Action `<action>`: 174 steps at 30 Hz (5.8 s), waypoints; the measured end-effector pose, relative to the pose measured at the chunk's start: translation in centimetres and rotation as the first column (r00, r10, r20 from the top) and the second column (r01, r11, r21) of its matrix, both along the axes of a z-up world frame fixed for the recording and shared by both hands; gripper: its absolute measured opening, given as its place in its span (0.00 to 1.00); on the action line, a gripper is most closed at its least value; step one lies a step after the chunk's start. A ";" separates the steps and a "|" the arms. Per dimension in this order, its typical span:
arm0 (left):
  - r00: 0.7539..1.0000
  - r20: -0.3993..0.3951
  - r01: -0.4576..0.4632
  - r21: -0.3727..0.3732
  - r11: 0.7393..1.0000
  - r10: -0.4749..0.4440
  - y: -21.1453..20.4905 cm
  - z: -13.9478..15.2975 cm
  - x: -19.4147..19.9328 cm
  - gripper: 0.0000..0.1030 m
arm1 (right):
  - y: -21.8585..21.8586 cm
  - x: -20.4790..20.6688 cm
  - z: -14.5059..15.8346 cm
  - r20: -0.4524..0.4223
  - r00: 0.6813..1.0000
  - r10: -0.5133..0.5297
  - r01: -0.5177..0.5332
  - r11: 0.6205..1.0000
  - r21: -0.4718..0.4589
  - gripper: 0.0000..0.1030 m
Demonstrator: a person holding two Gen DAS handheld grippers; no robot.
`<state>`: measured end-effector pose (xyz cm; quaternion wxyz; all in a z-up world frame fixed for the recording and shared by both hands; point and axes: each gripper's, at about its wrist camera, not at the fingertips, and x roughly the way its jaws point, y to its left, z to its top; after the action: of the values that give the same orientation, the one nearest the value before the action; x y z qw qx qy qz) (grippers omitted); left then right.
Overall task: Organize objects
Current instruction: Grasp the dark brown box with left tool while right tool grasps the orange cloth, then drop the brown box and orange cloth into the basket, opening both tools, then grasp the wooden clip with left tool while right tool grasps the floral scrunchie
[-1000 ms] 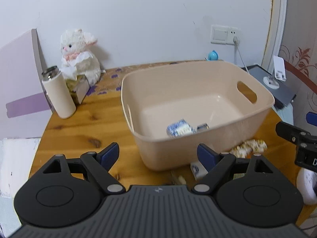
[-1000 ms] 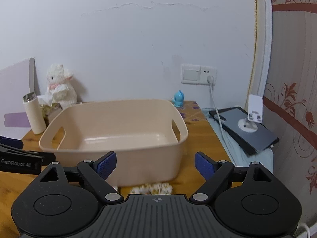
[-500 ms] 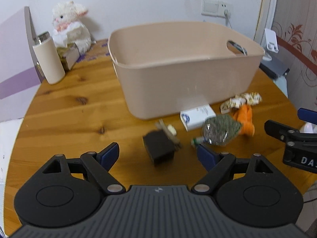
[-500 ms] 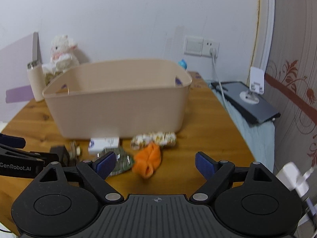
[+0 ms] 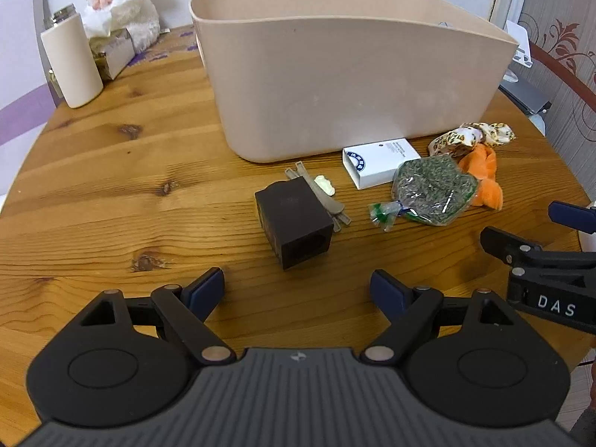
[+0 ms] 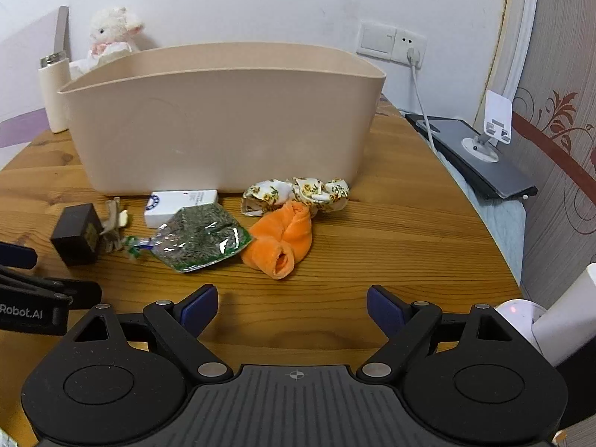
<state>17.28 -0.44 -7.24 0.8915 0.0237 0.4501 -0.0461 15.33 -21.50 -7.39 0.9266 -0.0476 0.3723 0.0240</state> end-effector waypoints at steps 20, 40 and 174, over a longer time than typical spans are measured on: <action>0.996 0.069 0.061 -0.016 0.998 -0.060 1.0 0.2 2.4 0.38 | 0.3 3.5 -1.1 0.054 0.998 0.019 -0.023 0.998 0.063 0.40; 0.986 0.152 0.082 -0.119 0.989 -0.063 2.6 4.7 -1.9 0.33 | 0.8 -1.7 3.8 0.149 0.988 0.052 -0.060 0.997 0.055 0.12; 0.996 0.087 -0.013 -0.020 1.000 0.015 -0.1 -0.3 4.7 0.39 | -3.4 6.8 -1.3 0.035 0.999 0.026 -0.028 0.997 0.074 0.62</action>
<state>21.97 -0.55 -7.54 0.9107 0.0140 0.4106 -0.0432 22.12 -24.86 -8.70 0.9335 -0.0184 0.3547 0.0495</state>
